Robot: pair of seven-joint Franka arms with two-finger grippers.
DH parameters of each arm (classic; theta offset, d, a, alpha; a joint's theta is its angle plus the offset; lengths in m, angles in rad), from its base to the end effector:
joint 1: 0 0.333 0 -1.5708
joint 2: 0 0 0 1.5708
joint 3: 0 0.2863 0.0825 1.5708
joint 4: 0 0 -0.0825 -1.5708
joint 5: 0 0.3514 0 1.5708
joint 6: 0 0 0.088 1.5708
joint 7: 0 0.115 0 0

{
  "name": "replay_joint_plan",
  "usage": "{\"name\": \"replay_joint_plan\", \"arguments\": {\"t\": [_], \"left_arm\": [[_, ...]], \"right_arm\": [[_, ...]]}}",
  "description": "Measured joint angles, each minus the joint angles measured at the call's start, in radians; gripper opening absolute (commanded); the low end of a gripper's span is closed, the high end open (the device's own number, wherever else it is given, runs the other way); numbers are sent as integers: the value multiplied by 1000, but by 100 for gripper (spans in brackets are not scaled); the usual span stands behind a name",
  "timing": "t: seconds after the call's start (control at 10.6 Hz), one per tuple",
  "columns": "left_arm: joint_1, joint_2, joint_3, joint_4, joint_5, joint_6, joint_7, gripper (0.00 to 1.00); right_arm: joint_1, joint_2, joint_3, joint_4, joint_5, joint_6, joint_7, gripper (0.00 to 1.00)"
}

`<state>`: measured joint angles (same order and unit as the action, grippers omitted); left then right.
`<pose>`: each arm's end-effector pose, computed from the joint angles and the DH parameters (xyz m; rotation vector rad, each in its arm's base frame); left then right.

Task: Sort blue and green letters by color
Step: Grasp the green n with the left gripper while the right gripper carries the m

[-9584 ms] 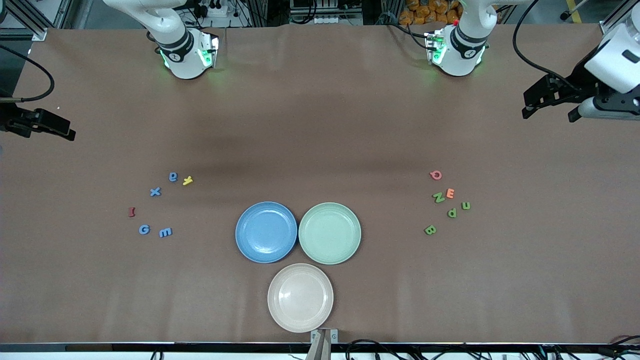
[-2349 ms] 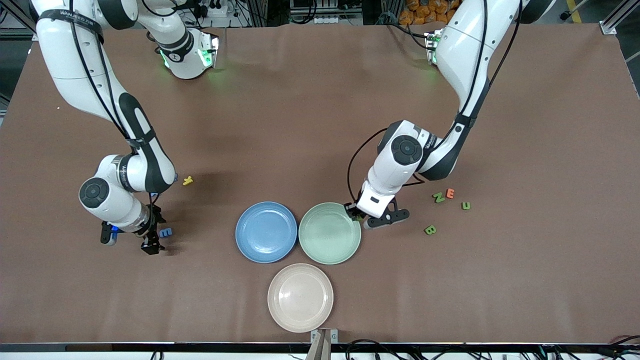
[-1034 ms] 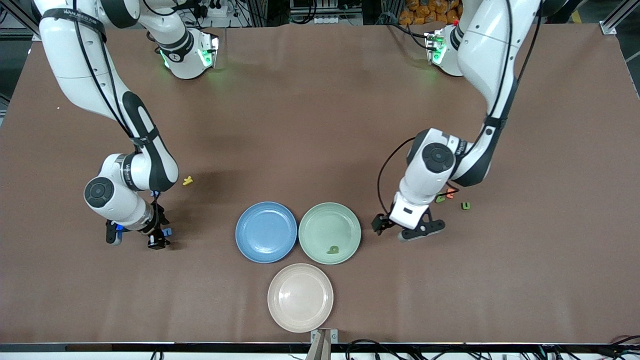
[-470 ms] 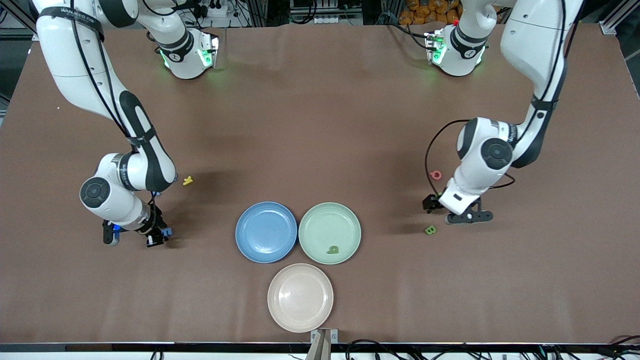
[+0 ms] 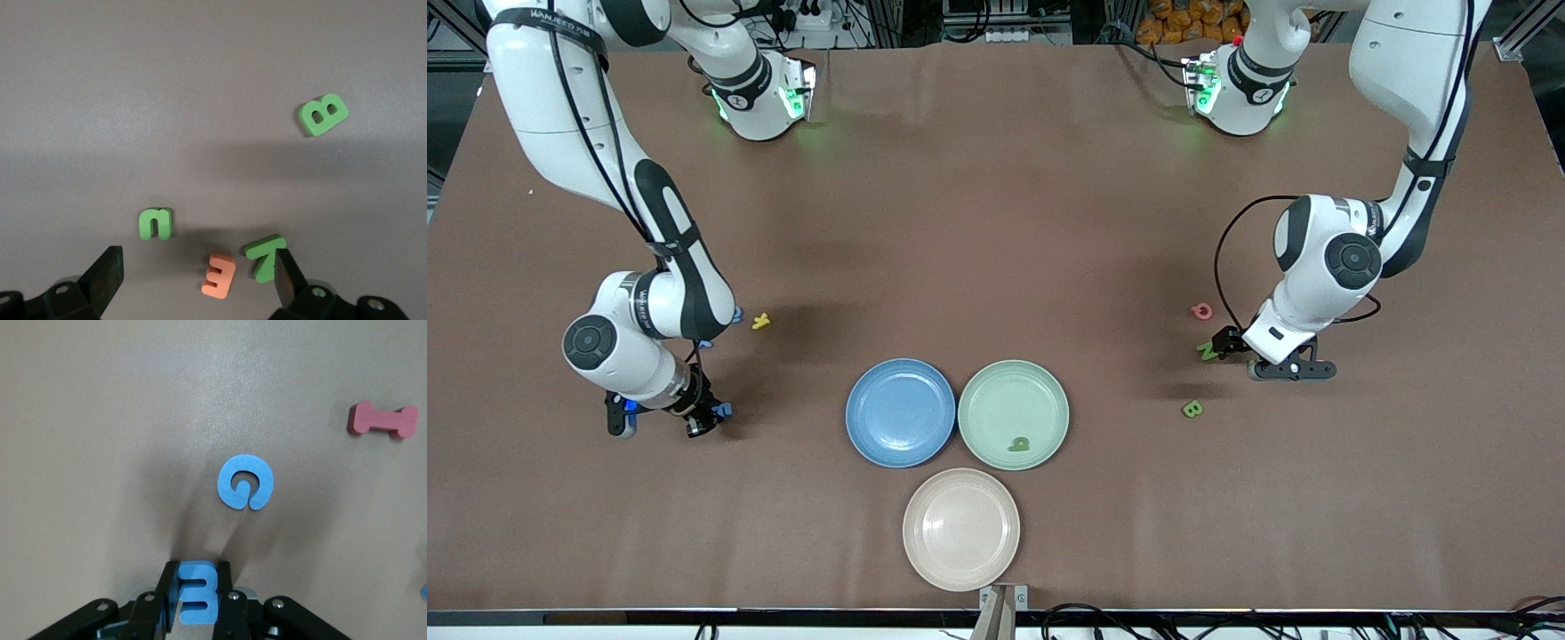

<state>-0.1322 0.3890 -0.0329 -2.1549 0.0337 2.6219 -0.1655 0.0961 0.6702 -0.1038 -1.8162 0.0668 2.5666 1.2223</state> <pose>0.5400 -0.0908 0.2149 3.1315 -0.0395 0.1225 0.6194 -0.0021 0.1722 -2.5141 1.8321 -0.1304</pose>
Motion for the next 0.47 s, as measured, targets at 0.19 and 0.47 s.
{"name": "replay_joint_plan", "arguments": {"t": [0.19, 0.47], "left_arm": [[14, 0, 0, 1, 0, 1, 27, 100], [40, 1, 0, 3, -1, 1, -4, 100]], "right_arm": [[2, -1, 2, 9, 0, -34, -28, 13], [11, -3, 6, 84, -1, -176, -108, 13]]}}
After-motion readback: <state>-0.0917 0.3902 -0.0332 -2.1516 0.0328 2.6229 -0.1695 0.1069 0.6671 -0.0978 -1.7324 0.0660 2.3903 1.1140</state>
